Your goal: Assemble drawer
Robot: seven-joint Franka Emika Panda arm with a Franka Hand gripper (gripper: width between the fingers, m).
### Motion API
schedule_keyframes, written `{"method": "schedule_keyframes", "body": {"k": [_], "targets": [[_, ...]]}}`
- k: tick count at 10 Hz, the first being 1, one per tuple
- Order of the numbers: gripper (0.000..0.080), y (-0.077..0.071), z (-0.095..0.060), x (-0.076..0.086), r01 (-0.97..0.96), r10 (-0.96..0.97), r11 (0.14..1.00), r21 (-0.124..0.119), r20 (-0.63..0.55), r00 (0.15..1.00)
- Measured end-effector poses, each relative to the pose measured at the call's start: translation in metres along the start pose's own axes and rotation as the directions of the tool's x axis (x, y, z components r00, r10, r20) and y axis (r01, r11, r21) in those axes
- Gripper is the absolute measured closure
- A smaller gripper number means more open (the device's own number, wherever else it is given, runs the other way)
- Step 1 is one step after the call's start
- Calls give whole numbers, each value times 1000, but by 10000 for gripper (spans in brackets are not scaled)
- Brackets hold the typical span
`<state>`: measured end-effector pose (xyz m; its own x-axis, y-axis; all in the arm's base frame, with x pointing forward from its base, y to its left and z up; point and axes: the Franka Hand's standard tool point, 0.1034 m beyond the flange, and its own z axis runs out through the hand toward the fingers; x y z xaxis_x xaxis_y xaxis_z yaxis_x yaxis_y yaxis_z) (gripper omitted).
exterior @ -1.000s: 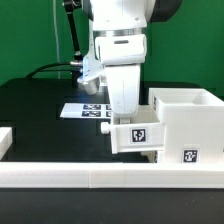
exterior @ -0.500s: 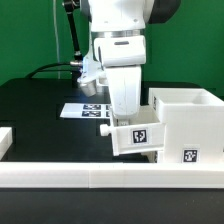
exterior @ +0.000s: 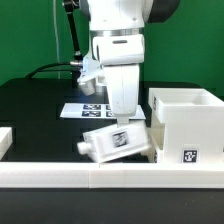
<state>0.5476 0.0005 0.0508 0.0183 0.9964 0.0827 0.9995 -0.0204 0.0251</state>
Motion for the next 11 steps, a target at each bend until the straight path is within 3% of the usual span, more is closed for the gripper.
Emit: {"method": "schedule_keyframes", "body": {"k": [1, 2, 3, 5, 9, 11], "targets": [[238, 1, -2, 1, 1, -1, 1000, -4, 1, 1000], [238, 3, -6, 0, -1, 1, 1000, -9, 3, 1000], [170, 5, -10, 0, -1, 1, 1000, -15, 6, 1000], [154, 5, -10, -6, -7, 7, 1000, -16, 6, 1000], [151, -20, 5, -58, 66, -66, 998, 3, -8, 998], [151, -24, 12, -63, 53, -52, 999, 12, -14, 999]]}}
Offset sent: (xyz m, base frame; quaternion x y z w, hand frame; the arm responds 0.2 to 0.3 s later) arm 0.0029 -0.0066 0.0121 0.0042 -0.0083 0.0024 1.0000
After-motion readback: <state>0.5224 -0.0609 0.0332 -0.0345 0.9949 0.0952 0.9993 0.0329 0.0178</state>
